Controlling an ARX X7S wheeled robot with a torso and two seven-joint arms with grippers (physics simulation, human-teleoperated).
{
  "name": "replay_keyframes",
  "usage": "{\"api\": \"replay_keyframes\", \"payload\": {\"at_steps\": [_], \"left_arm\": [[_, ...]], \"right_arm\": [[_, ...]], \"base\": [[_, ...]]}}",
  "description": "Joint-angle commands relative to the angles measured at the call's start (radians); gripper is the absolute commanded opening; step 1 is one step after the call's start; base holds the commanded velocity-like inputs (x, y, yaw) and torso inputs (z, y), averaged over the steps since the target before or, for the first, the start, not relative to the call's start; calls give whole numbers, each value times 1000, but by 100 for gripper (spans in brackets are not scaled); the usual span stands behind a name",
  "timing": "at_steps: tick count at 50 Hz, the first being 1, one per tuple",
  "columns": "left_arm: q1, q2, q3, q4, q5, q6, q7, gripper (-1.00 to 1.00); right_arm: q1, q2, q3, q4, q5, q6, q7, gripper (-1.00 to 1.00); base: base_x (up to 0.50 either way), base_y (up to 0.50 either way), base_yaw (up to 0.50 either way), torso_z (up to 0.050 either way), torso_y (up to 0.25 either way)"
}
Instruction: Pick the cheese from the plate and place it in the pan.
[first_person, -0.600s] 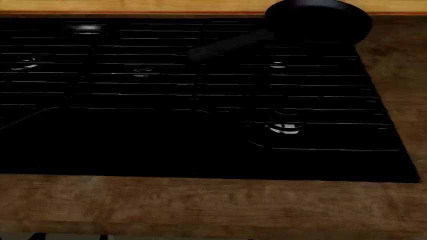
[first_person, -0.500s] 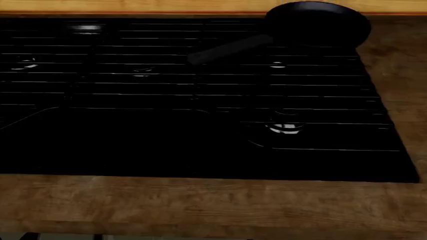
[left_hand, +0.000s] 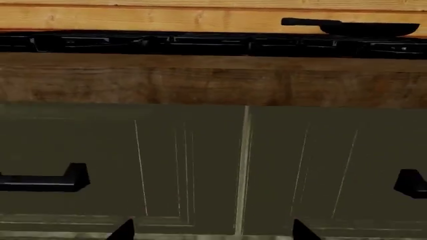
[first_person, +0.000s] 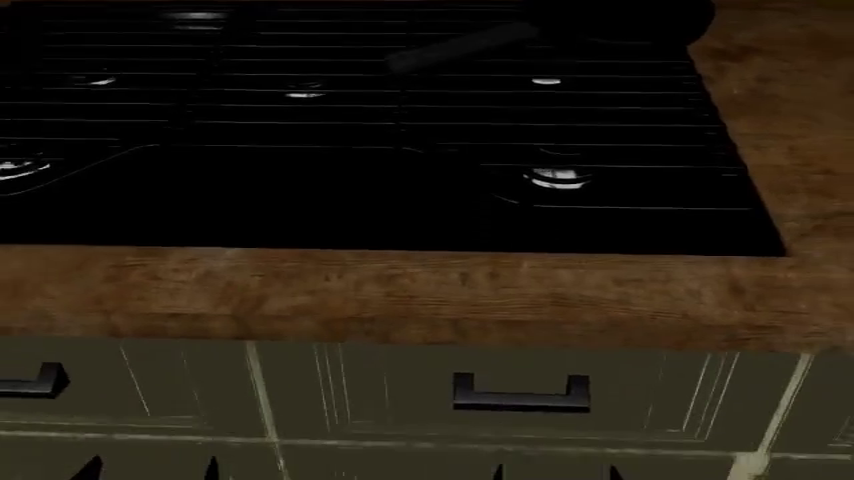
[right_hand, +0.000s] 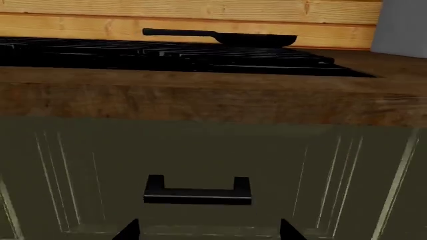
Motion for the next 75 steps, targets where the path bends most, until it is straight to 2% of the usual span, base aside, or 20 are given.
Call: {"api": "replay_keyframes", "payload": {"at_steps": [1,10,18,35,46,49,53,55,60,64,70,75], "left_arm": [[3,-16,21,-4,-21,6,-23,100],[-27,-23,36,-22,-32,-34,-39,100],[-28,-30,54,-37,-28,-2,-51,100],[-20,-52,71,-8,-58,-20,-67,100],[-65,-58,99,-60,-77,-82,-60,100],[-69,-63,103,-25,-81,-111,-66,100],[-82,-72,101,21,-93,-171,-77,100],[-78,-90,101,117,-111,-247,-77,100],[-110,-119,101,263,-136,-418,-92,100],[-128,-133,94,339,-153,-488,-101,100],[-206,-158,109,482,-156,-657,-132,100],[-296,-165,118,559,-162,-792,-155,100]], "right_arm": [[-6,18,-25,-15,9,19,25,100],[5,36,-40,-31,14,62,32,100],[10,43,-53,-23,19,61,45,100],[4,59,-65,-36,36,73,75,100],[18,68,-80,-45,48,115,81,100],[12,76,-81,-90,45,139,90,100],[8,92,-81,-198,48,225,97,100],[13,102,-85,-257,51,279,95,100],[58,127,-86,-433,68,503,94,100],[102,145,-77,-535,84,637,91,100],[180,153,-32,-648,150,816,71,100],[284,149,4,-764,209,1030,70,100]], "base": [[-500,0,0,0,0],[-92,0,0,0,0],[0,0,0,0,0],[0,0,0,50,8],[1,0,0,50,9],[0,0,0,8,0],[0,0,0,0,0],[0,0,0,0,0],[0,0,0,0,0],[0,0,0,0,0],[0,0,0,0,0],[0,0,0,0,0]]}}
